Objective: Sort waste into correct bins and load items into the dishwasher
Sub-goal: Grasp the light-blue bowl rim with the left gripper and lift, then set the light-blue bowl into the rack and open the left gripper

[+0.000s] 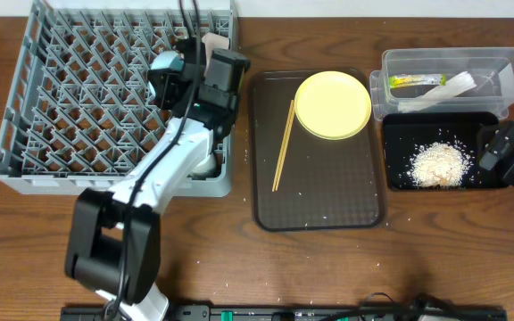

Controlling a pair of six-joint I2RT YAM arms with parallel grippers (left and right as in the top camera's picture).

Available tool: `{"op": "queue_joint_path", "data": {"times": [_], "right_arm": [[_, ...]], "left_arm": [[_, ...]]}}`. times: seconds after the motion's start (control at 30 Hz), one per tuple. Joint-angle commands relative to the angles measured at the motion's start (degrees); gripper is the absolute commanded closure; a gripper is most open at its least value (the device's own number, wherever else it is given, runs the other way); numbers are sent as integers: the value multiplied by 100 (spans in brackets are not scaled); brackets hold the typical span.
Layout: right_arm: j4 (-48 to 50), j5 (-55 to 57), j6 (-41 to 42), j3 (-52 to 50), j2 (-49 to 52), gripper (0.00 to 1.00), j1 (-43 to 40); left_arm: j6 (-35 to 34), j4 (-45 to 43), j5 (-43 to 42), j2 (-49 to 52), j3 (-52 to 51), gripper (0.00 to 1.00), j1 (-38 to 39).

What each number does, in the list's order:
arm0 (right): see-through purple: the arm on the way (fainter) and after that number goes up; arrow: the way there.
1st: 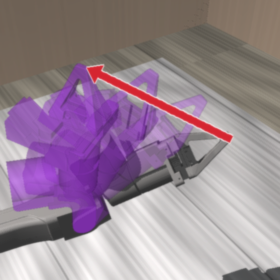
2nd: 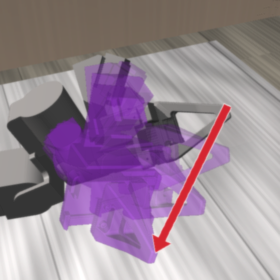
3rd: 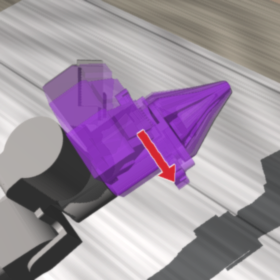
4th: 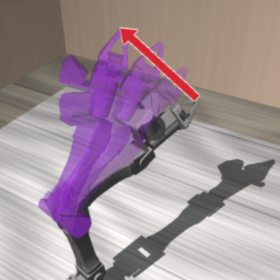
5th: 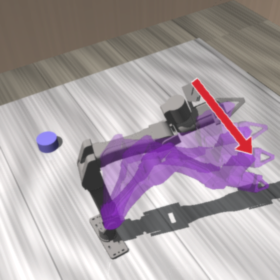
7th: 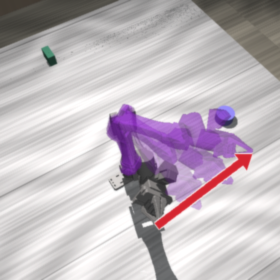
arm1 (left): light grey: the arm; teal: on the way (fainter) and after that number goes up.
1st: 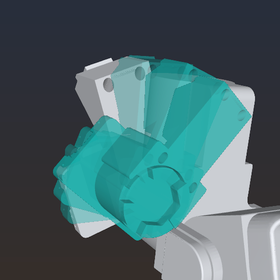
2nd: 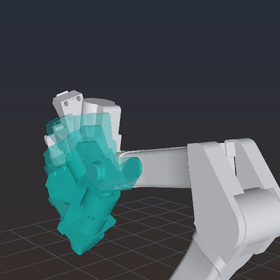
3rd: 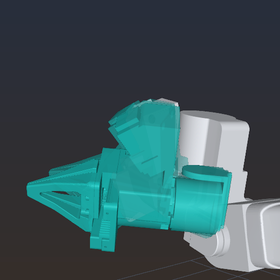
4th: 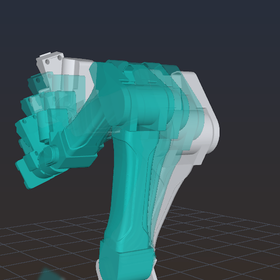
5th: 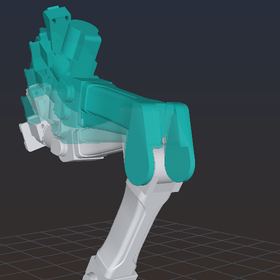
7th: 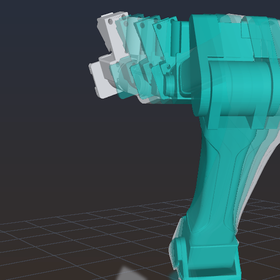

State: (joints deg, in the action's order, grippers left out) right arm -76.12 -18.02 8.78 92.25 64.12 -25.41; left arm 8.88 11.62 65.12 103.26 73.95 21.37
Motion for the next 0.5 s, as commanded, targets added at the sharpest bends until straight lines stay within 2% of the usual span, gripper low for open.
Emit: {"op": "queue_joint_path", "data": {"times": [0.0, 0.47], "right_arm": [[-13, -22, 61, 52, 7, 1, -28], [-13, -22, 61, 52, 7, 1, -28]], "left_arm": [[181, -39, 610, 140, -50, 93, 42], [-365, -39, 610, 350, -590, 93, 391]]}}
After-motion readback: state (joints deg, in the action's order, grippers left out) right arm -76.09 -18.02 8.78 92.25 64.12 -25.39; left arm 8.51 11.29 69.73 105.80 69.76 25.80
